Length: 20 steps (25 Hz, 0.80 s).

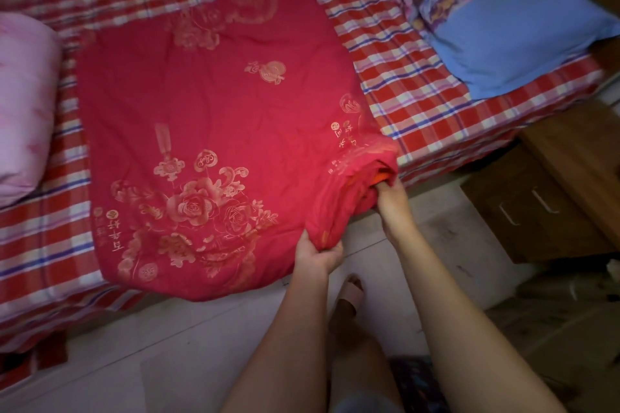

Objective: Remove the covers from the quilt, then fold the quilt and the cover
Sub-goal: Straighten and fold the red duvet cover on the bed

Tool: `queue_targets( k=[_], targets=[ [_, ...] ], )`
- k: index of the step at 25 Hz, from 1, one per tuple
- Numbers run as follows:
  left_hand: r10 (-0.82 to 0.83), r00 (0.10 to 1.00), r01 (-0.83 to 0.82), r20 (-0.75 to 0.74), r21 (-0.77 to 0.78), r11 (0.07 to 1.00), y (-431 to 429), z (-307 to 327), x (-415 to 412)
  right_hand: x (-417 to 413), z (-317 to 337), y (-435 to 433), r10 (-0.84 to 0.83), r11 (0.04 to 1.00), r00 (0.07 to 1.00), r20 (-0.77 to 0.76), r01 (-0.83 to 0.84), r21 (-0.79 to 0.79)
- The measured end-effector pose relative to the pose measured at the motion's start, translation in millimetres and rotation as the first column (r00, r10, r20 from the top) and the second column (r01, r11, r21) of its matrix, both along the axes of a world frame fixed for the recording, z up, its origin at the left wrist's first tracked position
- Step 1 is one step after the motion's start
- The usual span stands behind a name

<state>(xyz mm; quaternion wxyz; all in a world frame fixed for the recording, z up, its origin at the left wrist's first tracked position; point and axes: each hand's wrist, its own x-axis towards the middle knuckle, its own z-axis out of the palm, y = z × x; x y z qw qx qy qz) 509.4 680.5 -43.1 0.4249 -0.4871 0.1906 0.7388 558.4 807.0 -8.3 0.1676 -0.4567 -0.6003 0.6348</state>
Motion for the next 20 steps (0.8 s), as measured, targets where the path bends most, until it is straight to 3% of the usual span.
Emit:
queue_targets(
  k=[3,6,9,13,17,18,20],
  targets=[
    [-0.019,1.0,0.018,0.011,0.033,0.999,-4,6,3,15,28,18,-0.29,0.908,0.956,-0.038,0.262,-0.327],
    [-0.063,0.998,0.058,0.016,0.223,0.973,12,13,22,29,58,18,-0.241,0.855,0.97,-0.016,0.204,-0.477],
    [0.069,0.997,-0.049,-0.043,0.356,0.933,38,20,21,37,80,24,-0.192,0.848,0.981,-0.009,0.162,-0.505],
    [0.229,0.964,-0.215,-0.138,0.111,0.97,41,10,11,55,93,65,-0.441,0.771,0.892,-0.101,0.319,-0.551],
    [0.002,0.979,-0.014,-0.204,-0.057,0.998,17,-3,20,85,29,54,-0.709,0.578,0.667,-0.229,0.365,-0.729],
    [-0.062,0.978,0.052,-0.2,-0.055,0.997,16,1,24,92,6,37,-0.717,0.547,0.66,-0.226,0.331,-0.769],
    [-0.148,0.967,0.135,-0.206,-0.073,0.988,17,12,32,89,-26,-11,-0.586,0.526,0.797,-0.144,0.24,-0.816]
  ],
)
